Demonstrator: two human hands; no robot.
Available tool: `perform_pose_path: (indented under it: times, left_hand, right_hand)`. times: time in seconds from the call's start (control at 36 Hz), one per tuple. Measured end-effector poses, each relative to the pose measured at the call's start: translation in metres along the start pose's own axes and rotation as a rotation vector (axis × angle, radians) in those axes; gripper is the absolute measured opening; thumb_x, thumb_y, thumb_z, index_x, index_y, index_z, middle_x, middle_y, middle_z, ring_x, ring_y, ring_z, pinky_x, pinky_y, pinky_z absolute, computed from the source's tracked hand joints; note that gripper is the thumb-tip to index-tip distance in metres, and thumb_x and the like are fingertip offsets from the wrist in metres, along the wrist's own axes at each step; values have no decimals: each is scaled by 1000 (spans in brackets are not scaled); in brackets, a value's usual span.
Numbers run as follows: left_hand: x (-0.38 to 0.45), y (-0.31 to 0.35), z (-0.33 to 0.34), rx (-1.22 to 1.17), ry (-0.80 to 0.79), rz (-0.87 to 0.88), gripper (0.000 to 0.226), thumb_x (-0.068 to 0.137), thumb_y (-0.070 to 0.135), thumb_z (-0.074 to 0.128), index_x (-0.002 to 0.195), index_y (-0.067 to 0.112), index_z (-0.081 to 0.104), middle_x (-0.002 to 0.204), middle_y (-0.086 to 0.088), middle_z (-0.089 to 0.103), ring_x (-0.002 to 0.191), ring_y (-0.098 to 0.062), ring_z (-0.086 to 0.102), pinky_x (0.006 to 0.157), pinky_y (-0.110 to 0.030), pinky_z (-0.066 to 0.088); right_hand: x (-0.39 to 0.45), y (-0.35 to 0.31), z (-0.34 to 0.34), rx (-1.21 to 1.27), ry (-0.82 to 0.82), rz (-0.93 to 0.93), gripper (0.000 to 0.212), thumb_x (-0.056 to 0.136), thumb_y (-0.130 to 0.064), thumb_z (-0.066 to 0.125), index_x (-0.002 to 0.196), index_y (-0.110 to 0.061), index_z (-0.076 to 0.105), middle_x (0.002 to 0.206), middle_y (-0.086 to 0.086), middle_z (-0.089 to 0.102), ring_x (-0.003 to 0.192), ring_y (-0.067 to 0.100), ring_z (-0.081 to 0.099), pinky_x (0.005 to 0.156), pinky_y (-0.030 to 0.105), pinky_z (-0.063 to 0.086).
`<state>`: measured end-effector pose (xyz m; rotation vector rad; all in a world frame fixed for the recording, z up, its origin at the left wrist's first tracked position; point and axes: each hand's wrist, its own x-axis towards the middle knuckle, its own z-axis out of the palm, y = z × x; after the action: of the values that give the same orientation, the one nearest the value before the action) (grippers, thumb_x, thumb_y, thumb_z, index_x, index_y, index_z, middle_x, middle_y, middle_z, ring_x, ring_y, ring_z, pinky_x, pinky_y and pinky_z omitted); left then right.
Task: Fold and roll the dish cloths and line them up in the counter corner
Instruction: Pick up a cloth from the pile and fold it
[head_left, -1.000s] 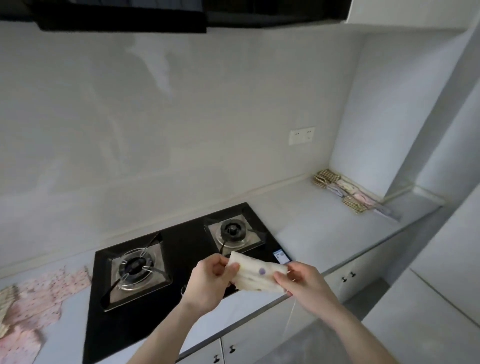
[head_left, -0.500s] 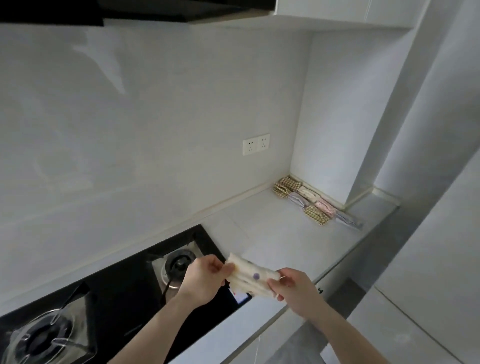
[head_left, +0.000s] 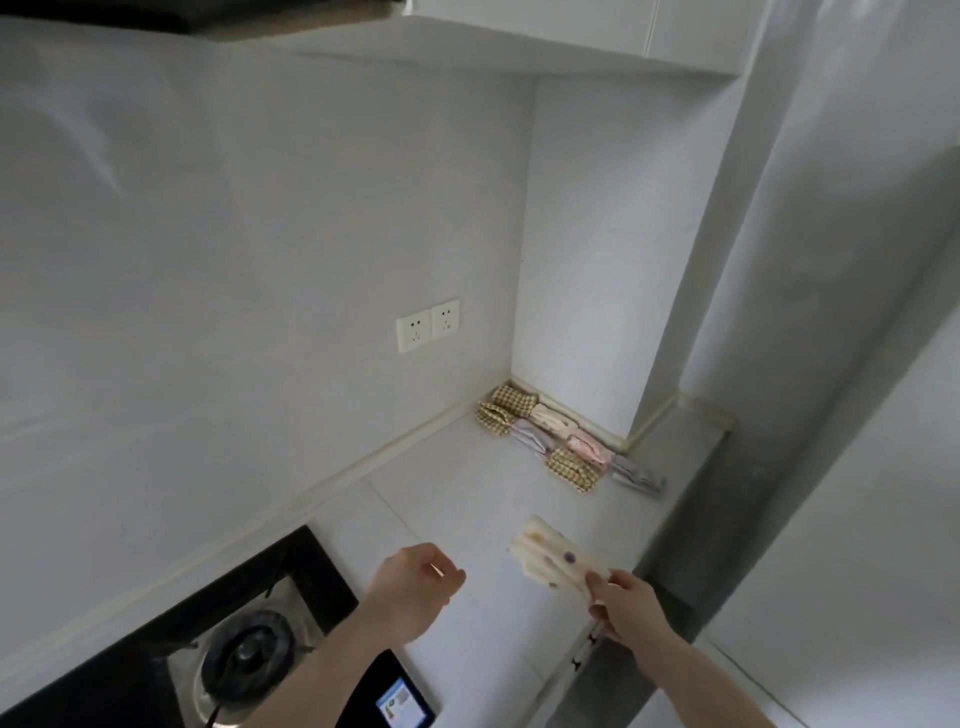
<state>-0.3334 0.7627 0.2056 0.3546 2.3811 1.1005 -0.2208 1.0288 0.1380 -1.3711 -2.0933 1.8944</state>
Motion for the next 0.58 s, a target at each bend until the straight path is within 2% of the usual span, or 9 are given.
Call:
perform_pose_path:
  times: [0.14,0.25,0.33,0.5,0.58]
  left_hand:
    - [34,-3,4,24,-7,-53,8,89,31,69,86,25,72,79,2,75,79,-21,72,61,-25,52]
    - [63,-1,10,67,-17,-93,7,89,36,67,88,30,71,88,5,74,81,-14,71,69,-26,56]
    - [84,6,14,79,0,-110,6,89,36,67,88,32,71,87,8,74,80,-10,70,71,-25,56]
    - [119,22,25,77,45,-147,5,90,34,68,88,32,72,82,10,75,77,-8,70,70,-21,54]
    - [133,25,34,91,68,-154,4,90,33,69,86,33,71,81,11,75,77,-4,69,68,-18,50]
  right_hand:
    - [68,-13,-14,27,29,67,16,99,-21,62,104,-6,62,83,15,64,66,18,52,52,26,42]
    - [125,-20,-30,4,72,104,20,98,-21,61,104,-2,60,86,18,64,73,24,55,56,29,47]
    - [170,-22,-45,-31,116,182,24,98,-19,60,109,2,59,92,21,66,73,28,57,57,31,48]
    - [237,-34,-66,-45,204,309,36,94,-20,65,115,9,58,104,25,65,87,35,59,80,42,54]
    - [260,-42,-69,-57,221,333,40,94,-20,64,124,6,57,107,24,62,92,36,61,78,42,54]
